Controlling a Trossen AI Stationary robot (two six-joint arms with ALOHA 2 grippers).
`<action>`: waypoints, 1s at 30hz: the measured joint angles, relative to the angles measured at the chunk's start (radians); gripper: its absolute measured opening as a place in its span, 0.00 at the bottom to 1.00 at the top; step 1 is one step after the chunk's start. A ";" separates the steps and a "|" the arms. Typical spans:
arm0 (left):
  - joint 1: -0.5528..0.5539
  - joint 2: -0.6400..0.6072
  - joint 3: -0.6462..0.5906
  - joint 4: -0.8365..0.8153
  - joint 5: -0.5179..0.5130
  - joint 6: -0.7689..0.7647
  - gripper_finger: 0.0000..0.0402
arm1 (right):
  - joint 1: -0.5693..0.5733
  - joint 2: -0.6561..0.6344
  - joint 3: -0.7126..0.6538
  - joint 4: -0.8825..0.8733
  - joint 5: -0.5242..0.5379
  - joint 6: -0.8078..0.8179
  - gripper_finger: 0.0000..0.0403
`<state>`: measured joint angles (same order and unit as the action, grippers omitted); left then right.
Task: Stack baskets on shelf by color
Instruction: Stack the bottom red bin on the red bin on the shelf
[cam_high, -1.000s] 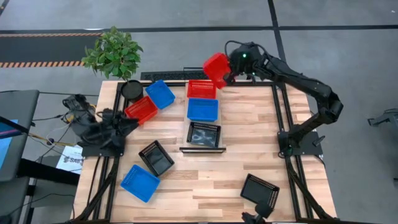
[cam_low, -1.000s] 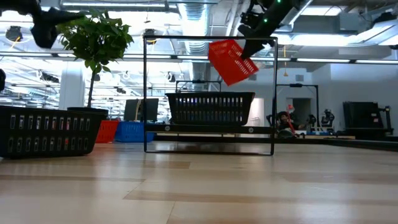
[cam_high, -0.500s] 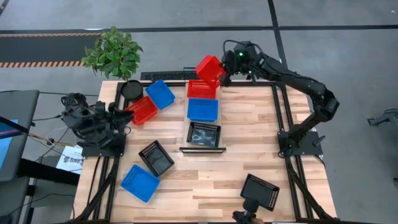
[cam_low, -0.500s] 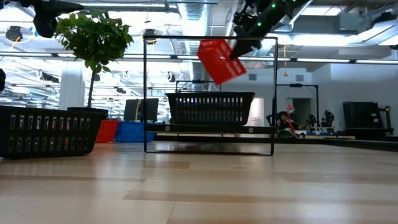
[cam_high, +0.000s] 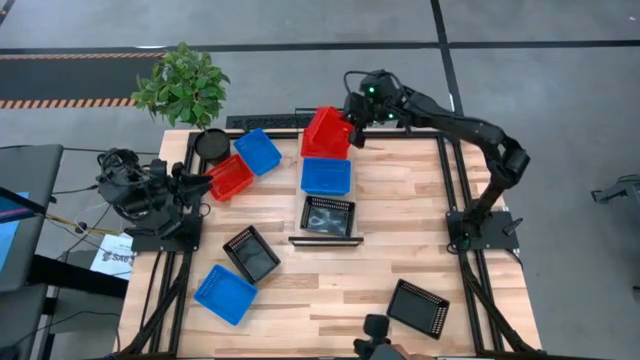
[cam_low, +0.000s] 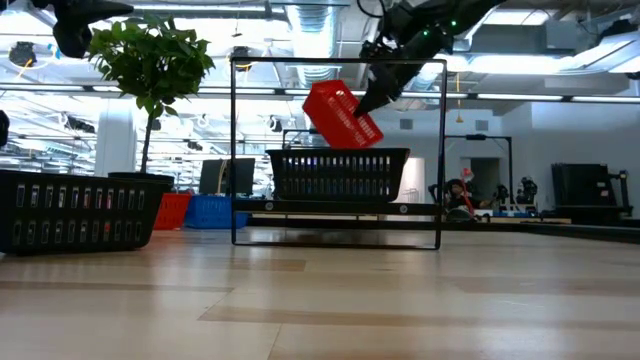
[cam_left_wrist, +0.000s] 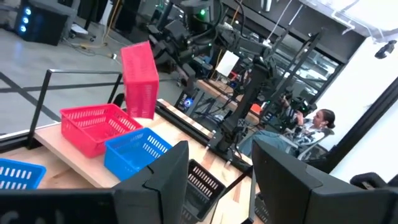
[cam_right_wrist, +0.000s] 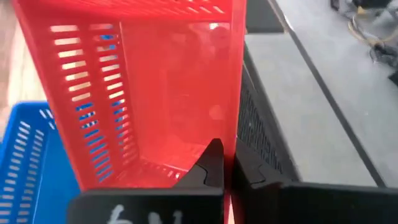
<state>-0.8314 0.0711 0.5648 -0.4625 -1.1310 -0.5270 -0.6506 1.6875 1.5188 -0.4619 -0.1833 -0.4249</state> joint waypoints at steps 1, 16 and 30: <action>0.000 0.000 0.000 0.000 0.000 0.000 0.42 | 0.000 0.003 0.015 0.002 -0.003 -0.003 0.03; 0.000 0.000 0.005 0.001 -0.001 0.000 0.42 | -0.022 0.003 0.097 -0.065 -0.126 -0.052 0.03; 0.000 0.000 0.032 -0.019 -0.003 0.000 0.42 | -0.033 0.003 0.097 -0.081 -0.130 -0.052 0.03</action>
<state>-0.8318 0.0708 0.5968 -0.4816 -1.1339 -0.5274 -0.6833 1.6909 1.6157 -0.5432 -0.3130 -0.4767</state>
